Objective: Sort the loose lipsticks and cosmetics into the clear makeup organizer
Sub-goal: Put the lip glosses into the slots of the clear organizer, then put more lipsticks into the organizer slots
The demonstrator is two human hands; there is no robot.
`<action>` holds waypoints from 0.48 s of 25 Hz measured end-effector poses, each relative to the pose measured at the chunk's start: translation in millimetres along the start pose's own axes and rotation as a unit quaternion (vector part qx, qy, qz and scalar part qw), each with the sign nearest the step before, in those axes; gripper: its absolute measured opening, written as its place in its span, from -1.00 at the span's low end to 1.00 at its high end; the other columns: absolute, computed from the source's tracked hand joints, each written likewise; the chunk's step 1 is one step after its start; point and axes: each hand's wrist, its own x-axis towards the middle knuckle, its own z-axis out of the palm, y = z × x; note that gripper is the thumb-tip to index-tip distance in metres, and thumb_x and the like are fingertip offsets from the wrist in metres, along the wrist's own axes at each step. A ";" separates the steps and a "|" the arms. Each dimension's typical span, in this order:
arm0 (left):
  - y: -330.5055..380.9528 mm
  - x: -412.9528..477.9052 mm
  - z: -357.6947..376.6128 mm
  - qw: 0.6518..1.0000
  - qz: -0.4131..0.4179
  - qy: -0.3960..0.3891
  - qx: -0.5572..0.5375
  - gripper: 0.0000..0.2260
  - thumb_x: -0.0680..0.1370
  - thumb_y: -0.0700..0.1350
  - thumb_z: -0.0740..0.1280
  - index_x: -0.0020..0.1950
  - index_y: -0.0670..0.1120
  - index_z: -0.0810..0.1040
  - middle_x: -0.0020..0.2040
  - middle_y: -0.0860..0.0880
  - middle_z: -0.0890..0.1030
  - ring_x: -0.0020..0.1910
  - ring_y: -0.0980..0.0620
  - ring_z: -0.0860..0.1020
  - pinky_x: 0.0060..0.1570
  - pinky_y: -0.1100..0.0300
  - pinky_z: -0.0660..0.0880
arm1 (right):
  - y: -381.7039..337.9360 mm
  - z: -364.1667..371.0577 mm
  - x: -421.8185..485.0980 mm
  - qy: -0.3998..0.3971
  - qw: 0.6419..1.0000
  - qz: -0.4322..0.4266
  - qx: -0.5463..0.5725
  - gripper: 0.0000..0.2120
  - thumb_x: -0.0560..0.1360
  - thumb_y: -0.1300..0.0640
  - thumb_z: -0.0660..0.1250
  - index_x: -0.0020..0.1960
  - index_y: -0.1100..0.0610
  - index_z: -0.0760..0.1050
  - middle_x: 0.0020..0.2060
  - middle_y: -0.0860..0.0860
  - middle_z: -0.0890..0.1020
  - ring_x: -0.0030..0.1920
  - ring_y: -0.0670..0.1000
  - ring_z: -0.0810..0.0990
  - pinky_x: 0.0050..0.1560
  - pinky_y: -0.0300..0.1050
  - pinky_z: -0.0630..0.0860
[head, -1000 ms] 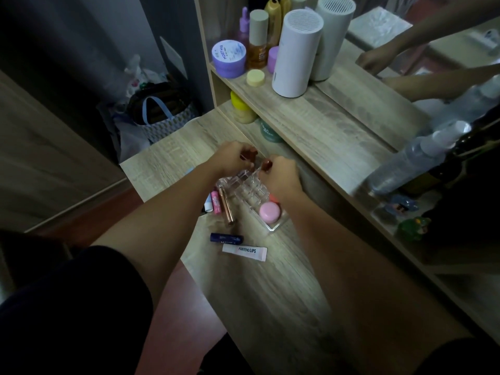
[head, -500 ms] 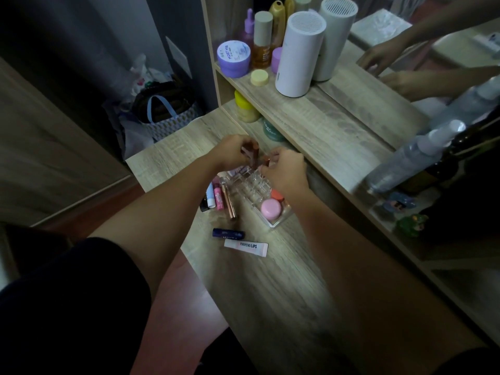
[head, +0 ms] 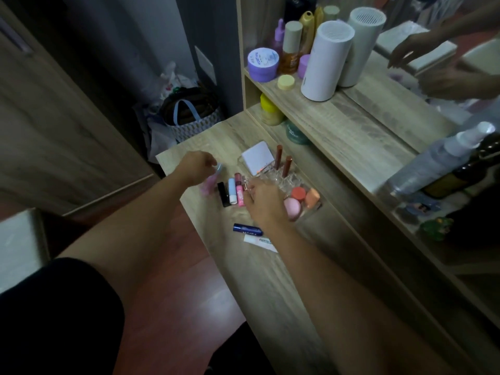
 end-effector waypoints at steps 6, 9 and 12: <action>-21.5 -3.7 33.7 0.993 -0.079 -0.001 -0.092 -0.72 0.53 -0.04 0.30 0.03 -0.25 0.57 -0.09 -0.28 0.68 -0.13 -0.19 0.66 -0.01 -0.02 0.59 | 6.6 49.1 -0.6 -0.045 0.986 0.086 -0.133 -0.87 0.57 0.27 0.20 0.08 0.22 0.47 0.00 0.16 0.64 -0.01 0.12 0.65 -0.09 -0.06 0.58; -20.1 1.7 35.2 0.996 -0.065 0.022 -0.064 -0.70 0.56 -0.01 0.25 -0.01 -0.25 0.58 -0.19 -0.26 0.70 -0.17 -0.17 0.66 -0.04 0.07 0.58 | 8.1 52.5 3.3 -0.033 0.982 0.109 -0.149 -0.88 0.56 0.29 0.21 0.07 0.23 0.47 -0.02 0.15 0.65 -0.04 0.10 0.67 -0.15 -0.08 0.60; -20.4 5.2 34.1 0.997 -0.058 0.005 -0.044 -0.68 0.57 -0.01 0.22 0.00 -0.25 0.59 -0.21 -0.24 0.70 -0.16 -0.14 0.66 -0.02 0.09 0.55 | 9.5 49.8 4.5 -0.030 0.984 0.122 -0.126 -0.87 0.55 0.24 0.25 0.07 0.23 0.49 -0.02 0.15 0.65 -0.04 0.09 0.66 -0.16 -0.11 0.57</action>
